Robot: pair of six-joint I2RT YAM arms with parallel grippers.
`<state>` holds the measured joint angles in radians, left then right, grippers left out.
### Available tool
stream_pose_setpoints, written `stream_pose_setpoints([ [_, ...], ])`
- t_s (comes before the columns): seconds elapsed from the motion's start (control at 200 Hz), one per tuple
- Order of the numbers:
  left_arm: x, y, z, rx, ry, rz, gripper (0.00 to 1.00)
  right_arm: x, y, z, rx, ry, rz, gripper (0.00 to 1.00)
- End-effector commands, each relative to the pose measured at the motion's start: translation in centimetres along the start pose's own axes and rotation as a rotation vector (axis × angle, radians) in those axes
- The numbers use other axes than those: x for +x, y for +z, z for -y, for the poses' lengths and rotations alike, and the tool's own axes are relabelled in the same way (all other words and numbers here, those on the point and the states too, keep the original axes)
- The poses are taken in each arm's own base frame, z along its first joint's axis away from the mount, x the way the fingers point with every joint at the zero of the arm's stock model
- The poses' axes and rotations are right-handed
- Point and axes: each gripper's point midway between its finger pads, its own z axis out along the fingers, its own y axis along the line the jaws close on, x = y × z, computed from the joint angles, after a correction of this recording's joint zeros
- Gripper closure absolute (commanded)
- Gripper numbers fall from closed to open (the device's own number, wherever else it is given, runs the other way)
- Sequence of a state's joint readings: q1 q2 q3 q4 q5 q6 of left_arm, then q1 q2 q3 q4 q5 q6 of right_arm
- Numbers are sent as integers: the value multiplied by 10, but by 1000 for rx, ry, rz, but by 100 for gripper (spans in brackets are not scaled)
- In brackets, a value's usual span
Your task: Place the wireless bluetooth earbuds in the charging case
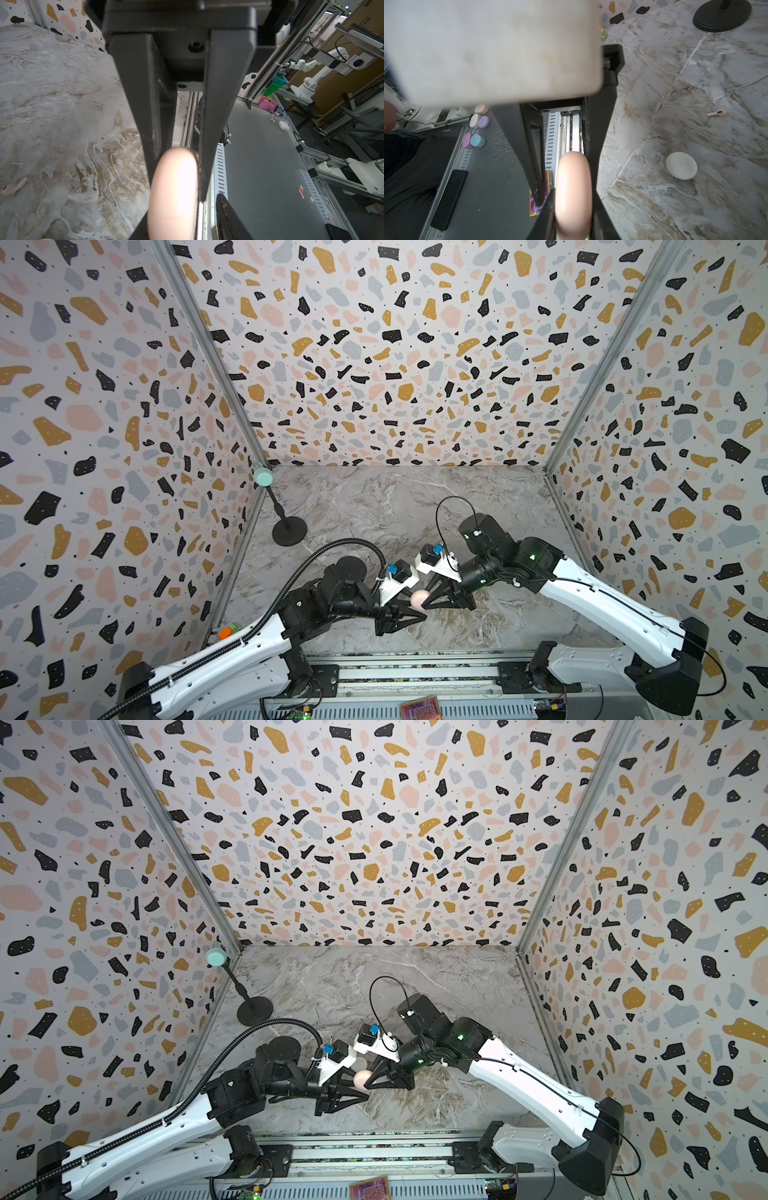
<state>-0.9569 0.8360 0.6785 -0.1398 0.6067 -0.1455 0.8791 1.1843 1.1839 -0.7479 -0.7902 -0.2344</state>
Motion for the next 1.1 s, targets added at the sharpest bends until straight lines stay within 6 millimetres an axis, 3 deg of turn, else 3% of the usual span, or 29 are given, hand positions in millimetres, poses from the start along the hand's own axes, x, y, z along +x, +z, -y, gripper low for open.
stream_pose_setpoints([
  [0.0, -4, -3, 2, -4, 17, 21, 61, -4, -9, -5, 26, -41, 17, 100],
  [0.245, -14, -14, 11, 4, 49, 78, 65, -2, -11, -6, 38, -49, 23, 100],
  [1.096, -19, -15, 22, 65, 54, 82, 67, 9, 3, -4, 20, -26, -25, 100],
])
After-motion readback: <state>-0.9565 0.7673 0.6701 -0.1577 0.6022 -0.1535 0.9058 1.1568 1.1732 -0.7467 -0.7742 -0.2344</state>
